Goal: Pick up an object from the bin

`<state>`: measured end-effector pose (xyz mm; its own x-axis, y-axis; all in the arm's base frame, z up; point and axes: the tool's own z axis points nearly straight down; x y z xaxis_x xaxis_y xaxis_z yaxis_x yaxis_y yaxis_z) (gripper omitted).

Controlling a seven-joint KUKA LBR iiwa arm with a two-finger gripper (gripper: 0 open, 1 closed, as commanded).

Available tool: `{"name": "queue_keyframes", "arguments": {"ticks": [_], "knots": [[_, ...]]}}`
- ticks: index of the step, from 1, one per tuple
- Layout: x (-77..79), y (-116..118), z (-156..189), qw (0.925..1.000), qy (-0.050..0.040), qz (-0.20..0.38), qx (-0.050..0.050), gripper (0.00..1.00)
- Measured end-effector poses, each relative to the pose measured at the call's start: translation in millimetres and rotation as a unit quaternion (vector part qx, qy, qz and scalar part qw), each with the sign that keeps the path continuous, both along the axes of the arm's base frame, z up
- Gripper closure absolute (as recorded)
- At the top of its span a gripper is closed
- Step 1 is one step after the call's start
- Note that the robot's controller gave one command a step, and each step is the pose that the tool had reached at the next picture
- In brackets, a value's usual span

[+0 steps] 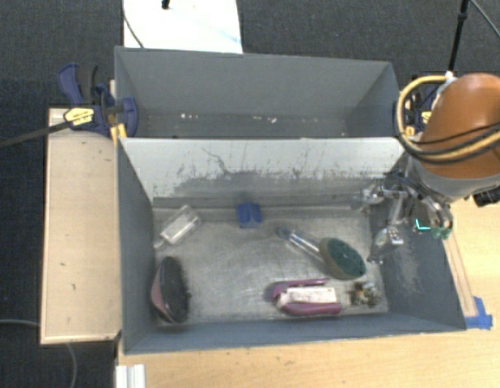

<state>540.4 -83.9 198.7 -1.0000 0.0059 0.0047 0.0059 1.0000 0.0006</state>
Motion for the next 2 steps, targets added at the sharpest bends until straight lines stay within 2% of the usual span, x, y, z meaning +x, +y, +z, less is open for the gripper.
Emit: {"name": "queue_keyframes", "arguments": {"ticks": [1, 2], "knots": [[-31.6, -2, -127, 0.9868, -0.0081, 0.162, -0.001, 0.00], [8.2, 78, -124, 0.9784, -0.0071, 0.206, 0.001, 0.00]]}}
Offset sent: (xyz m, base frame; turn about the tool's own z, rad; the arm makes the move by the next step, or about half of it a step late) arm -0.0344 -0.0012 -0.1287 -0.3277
